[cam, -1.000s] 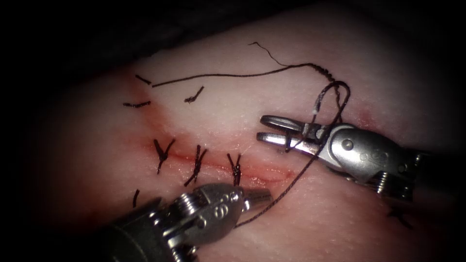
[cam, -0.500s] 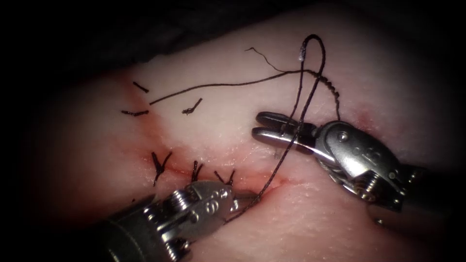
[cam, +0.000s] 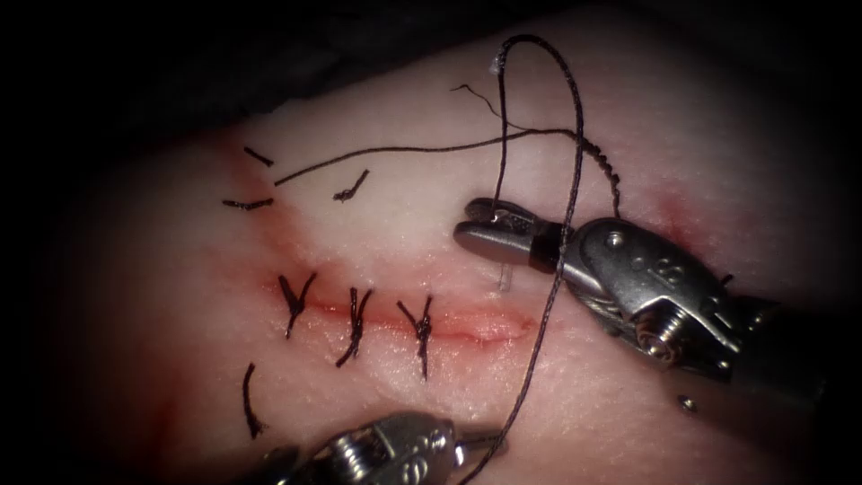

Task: Wound Closure
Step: Throw needle into skin above incision with right end-effector

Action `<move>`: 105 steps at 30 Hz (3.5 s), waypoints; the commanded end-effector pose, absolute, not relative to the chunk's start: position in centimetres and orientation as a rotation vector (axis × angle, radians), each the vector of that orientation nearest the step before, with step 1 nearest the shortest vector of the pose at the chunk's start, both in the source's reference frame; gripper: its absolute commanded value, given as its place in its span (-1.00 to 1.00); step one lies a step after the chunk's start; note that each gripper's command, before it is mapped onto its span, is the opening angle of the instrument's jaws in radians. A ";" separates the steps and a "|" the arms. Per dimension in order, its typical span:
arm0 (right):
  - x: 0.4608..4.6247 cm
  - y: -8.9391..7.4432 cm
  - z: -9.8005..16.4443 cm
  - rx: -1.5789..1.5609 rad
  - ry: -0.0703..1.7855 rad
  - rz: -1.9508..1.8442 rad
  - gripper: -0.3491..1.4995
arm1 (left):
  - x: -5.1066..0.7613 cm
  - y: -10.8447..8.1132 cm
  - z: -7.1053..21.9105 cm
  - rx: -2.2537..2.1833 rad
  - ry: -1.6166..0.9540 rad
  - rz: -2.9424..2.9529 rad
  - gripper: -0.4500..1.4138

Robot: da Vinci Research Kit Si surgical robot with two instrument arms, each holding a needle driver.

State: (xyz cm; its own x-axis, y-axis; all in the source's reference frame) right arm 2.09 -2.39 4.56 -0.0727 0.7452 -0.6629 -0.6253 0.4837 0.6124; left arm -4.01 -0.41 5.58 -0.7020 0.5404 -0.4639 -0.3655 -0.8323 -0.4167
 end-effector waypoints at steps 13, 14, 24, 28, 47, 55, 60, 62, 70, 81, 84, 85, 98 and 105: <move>2.23 -2.2 4.5 0.175 1.202 1.182 -1.00 | -3.89 -0.3 6.4 -0.773 -0.400 2.437 -0.80; 2.23 -2.2 4.5 0.190 1.204 1.196 -1.00 | -3.90 -0.3 6.4 -0.770 -0.414 2.435 -0.80; 2.29 -2.1 4.5 0.358 1.200 1.417 -1.00 | -3.97 -0.3 6.4 -0.765 -0.441 2.438 -0.78; 2.31 -2.0 4.5 0.469 1.185 1.526 -1.00 | -3.98 -0.4 6.3 -0.760 -0.455 2.441 -0.74; 2.35 -1.9 4.6 0.790 1.103 1.839 -1.00 | -4.12 -0.5 5.9 -0.746 -0.438 2.462 -0.74; 2.32 -1.8 4.6 0.824 1.130 1.911 -1.00 | -4.11 -0.5 5.9 -0.736 -0.437 2.468 -0.74; 2.35 -1.7 4.6 0.935 1.109 1.997 -1.00 | -4.11 -0.5 6.0 -0.736 -0.435 2.469 -0.74; 2.36 -1.8 4.6 0.997 1.099 2.027 -1.00 | -4.10 -0.5 6.0 -0.734 -0.438 2.471 -0.74; 2.53 -2.1 4.5 1.196 1.069 2.054 -1.00 | -4.06 -0.5 6.0 -0.727 -0.428 2.475 -0.74; 2.70 -2.5 4.3 1.302 1.052 2.046 -1.00 | -4.03 -0.5 6.1 -0.725 -0.427 2.476 -0.76; 2.76 -2.5 4.2 1.325 1.059 2.041 -1.00 | -4.02 -0.4 6.1 -0.726 -0.428 2.477 -0.76; 2.77 -2.6 4.2 1.328 1.063 2.039 -1.00 | -4.02 -0.4 6.1 -0.726 -0.428 2.477 -0.76; 2.93 -2.6 4.3 1.411 1.075 2.057 -1.00 | -4.01 -0.5 6.0 -0.724 -0.428 2.482 -0.76; 3.10 -2.8 4.3 1.493 1.040 2.049 -1.00 | -4.02 -0.5 5.8 -0.718 -0.418 2.501 -0.76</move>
State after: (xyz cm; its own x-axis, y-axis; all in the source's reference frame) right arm 2.98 -2.85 4.28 -0.3532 0.6839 0.6384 0.1032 -0.6497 0.7531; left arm -3.97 -0.59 5.78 -0.7386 0.5405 -0.4028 -0.3794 -0.8273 -0.4143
